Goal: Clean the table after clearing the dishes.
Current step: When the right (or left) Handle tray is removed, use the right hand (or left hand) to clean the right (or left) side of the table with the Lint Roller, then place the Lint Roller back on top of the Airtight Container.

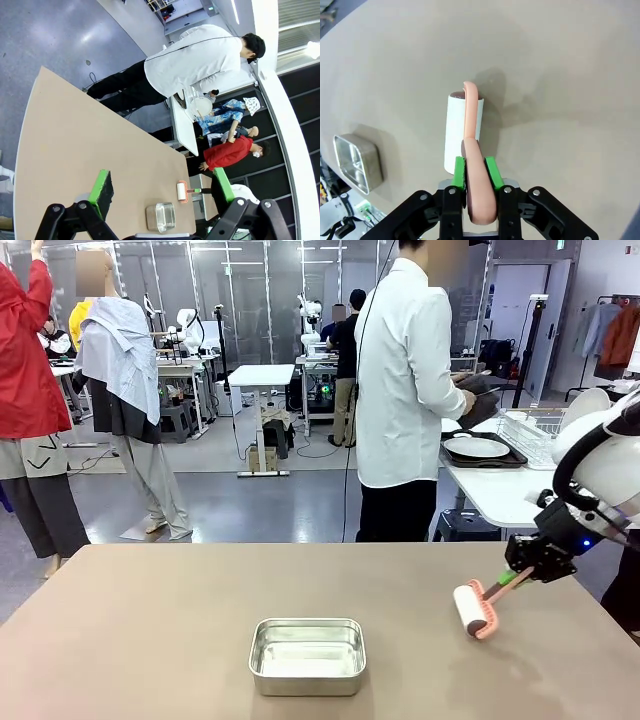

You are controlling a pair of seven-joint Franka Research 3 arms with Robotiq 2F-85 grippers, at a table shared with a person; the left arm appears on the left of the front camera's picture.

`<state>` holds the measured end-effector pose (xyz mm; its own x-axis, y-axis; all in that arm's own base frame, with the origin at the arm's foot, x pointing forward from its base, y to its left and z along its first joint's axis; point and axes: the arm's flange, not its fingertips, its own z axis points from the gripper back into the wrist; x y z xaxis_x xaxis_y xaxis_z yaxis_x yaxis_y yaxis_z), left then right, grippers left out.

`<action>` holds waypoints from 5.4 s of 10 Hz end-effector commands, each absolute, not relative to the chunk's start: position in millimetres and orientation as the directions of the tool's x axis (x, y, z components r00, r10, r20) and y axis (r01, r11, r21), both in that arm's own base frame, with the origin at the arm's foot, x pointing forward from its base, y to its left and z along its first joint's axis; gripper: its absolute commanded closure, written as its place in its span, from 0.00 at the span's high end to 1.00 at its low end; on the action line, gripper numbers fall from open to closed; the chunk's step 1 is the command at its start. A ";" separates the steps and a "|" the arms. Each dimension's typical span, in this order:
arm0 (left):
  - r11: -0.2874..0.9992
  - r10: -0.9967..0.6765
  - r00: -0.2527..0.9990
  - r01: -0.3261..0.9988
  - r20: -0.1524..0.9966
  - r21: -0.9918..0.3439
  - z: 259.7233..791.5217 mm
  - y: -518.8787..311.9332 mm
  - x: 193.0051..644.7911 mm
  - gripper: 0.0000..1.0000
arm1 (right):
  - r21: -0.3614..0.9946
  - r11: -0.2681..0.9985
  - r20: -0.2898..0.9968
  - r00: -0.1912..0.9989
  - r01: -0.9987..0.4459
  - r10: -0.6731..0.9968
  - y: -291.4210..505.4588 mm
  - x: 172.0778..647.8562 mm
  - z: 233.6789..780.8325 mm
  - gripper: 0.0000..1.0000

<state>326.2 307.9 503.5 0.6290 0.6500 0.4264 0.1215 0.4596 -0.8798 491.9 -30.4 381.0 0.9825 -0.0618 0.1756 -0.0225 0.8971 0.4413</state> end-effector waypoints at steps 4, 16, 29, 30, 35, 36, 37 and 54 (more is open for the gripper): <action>0.456 0.646 0.632 0.132 0.429 -0.880 508.3 310.9 325.1 1.00 | 0.098 0.984 0.046 0.987 0.151 -0.156 -66.3 507.4 379.8 0.21; 0.456 0.646 0.632 0.132 0.429 -0.880 508.3 310.9 325.1 1.00 | 0.019 0.998 0.259 0.964 0.055 -0.058 -36.2 433.9 478.1 0.21; 0.456 0.646 0.632 0.132 0.429 -0.880 508.3 310.9 325.1 1.00 | -0.111 0.987 0.293 0.945 -0.118 0.146 -10.4 434.2 501.6 0.21; 0.456 0.646 0.632 0.132 0.429 -0.880 508.3 310.9 325.1 1.00 | -0.171 0.950 0.341 0.890 -0.260 0.304 17.8 435.0 530.2 0.21; 0.456 0.646 0.632 0.132 0.429 -0.880 508.3 310.9 325.1 1.00 | -0.437 0.491 0.283 0.402 -0.754 0.871 233.3 392.9 601.7 0.21; 0.456 0.646 0.632 0.132 0.429 -0.880 508.3 310.9 325.1 1.00 | -0.411 0.375 0.269 0.282 -0.831 0.921 275.5 377.0 597.7 0.21; 0.456 0.646 0.632 0.132 0.429 -0.880 508.3 310.9 325.1 1.00 | -0.412 0.249 0.252 0.153 -0.876 0.956 308.2 359.6 591.3 0.21; 0.456 0.646 0.632 0.132 0.429 -0.880 508.3 310.9 325.1 1.00 | -0.088 -0.139 0.087 -0.146 -0.986 0.985 416.7 375.0 475.9 0.21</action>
